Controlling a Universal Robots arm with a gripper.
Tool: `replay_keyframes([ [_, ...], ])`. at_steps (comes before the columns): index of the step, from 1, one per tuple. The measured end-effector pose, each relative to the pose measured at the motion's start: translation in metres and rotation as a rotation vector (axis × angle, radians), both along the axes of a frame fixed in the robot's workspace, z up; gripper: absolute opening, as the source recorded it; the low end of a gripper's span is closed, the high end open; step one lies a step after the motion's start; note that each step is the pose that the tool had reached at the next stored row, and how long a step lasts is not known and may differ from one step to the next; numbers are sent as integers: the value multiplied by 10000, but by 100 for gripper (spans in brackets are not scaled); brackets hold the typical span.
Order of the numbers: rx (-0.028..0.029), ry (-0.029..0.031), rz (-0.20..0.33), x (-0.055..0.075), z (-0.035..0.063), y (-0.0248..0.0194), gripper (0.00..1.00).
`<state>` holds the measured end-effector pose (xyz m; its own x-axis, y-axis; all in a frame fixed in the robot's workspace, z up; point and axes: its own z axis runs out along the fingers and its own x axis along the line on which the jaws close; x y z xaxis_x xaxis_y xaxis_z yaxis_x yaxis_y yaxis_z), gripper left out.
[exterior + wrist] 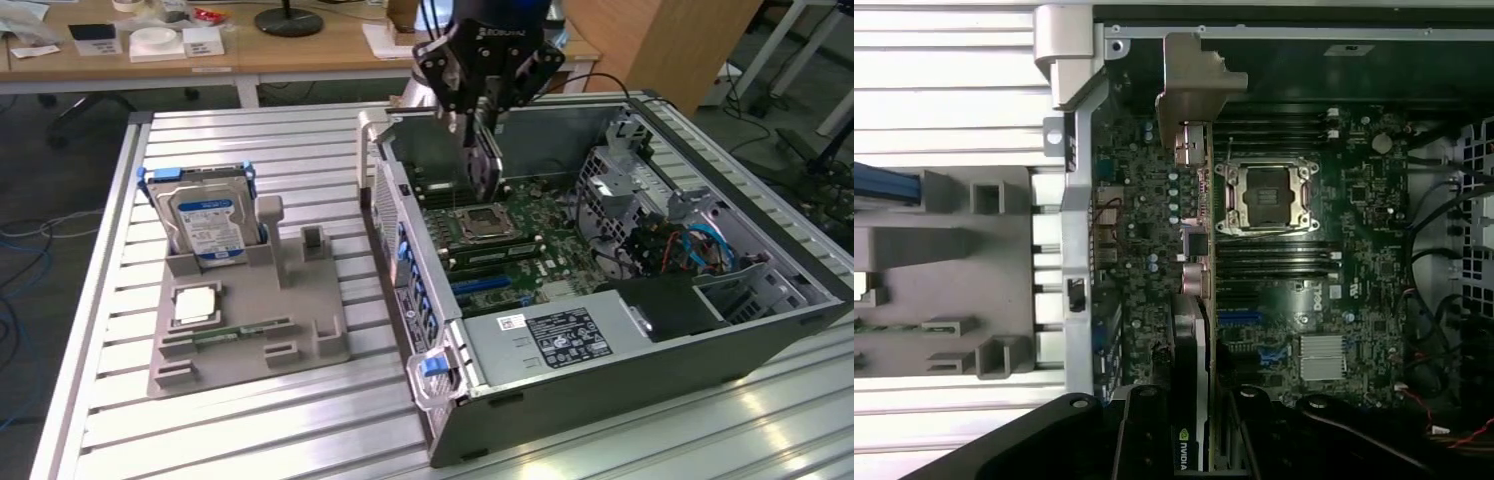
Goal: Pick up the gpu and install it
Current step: 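Pick up the gpu and move the gpu toward the slot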
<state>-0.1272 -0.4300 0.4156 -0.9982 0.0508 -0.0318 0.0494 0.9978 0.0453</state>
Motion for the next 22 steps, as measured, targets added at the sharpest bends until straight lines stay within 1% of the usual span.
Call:
replay_keyframes([
  [9,1,-1,0,297,0,0,27],
  [22,1,0,1,779,0,0,27],
])
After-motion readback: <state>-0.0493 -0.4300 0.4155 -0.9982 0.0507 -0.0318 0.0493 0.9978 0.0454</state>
